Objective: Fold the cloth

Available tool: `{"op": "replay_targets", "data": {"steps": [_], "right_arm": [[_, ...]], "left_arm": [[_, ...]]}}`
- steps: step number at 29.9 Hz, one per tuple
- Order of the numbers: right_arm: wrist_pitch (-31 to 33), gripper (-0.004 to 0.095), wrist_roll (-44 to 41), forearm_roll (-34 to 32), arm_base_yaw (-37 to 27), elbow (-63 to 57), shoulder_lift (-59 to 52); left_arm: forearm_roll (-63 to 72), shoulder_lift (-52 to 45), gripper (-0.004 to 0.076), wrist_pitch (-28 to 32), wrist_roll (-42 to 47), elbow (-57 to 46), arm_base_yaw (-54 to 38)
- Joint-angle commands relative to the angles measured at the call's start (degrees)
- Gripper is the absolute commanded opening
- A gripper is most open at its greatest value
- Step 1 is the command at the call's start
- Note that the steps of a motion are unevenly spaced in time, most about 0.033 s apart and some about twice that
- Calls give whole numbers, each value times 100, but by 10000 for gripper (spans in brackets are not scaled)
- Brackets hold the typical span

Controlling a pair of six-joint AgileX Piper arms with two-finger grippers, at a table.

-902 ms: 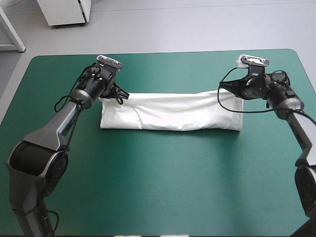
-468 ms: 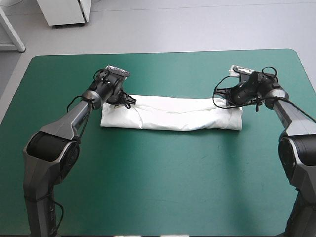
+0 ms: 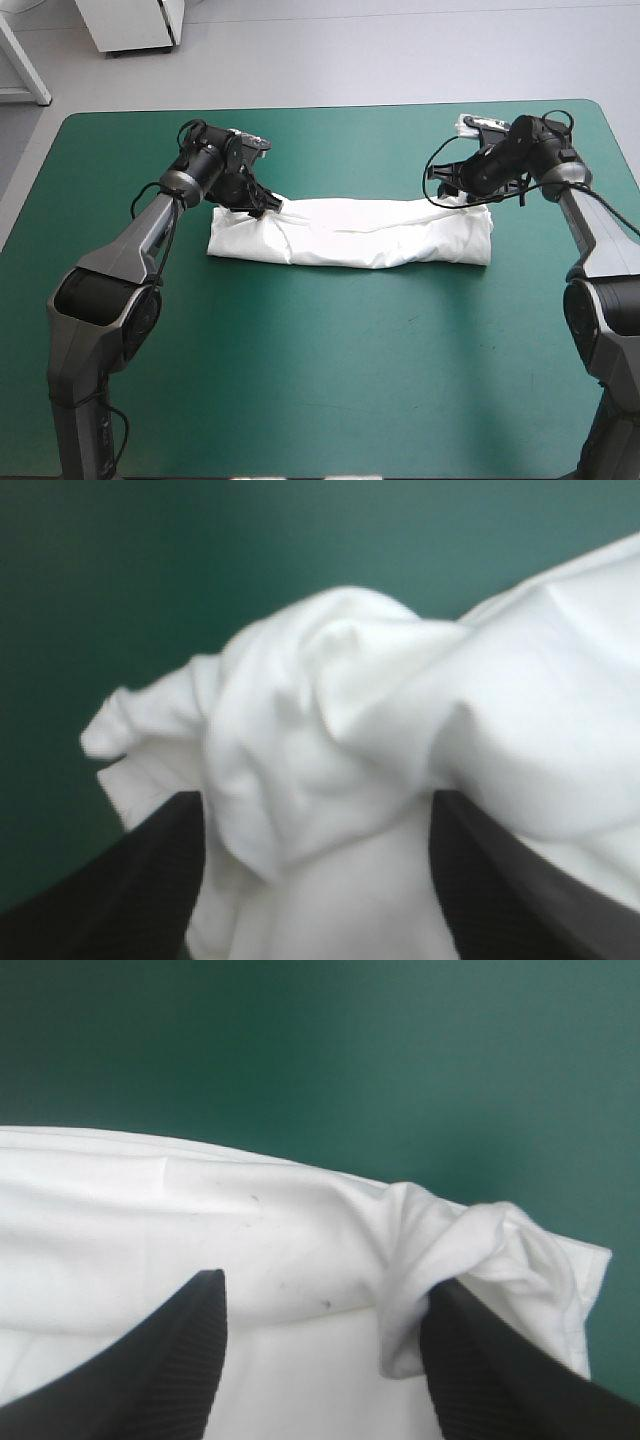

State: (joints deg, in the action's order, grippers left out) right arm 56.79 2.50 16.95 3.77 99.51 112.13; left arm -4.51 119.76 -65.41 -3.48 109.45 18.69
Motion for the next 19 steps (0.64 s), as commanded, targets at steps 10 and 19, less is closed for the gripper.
{"op": "replay_targets", "data": {"steps": [10, 19], "right_arm": [[877, 416, 62, -342, -49, 781, -1113], [1263, 395, -25, -327, -49, 781, -1909]], "left_arm": [[377, -1424, 428, -838, -464, 712, 33], [1437, -1775, 32, -813, -1332, 712, 674]]}}
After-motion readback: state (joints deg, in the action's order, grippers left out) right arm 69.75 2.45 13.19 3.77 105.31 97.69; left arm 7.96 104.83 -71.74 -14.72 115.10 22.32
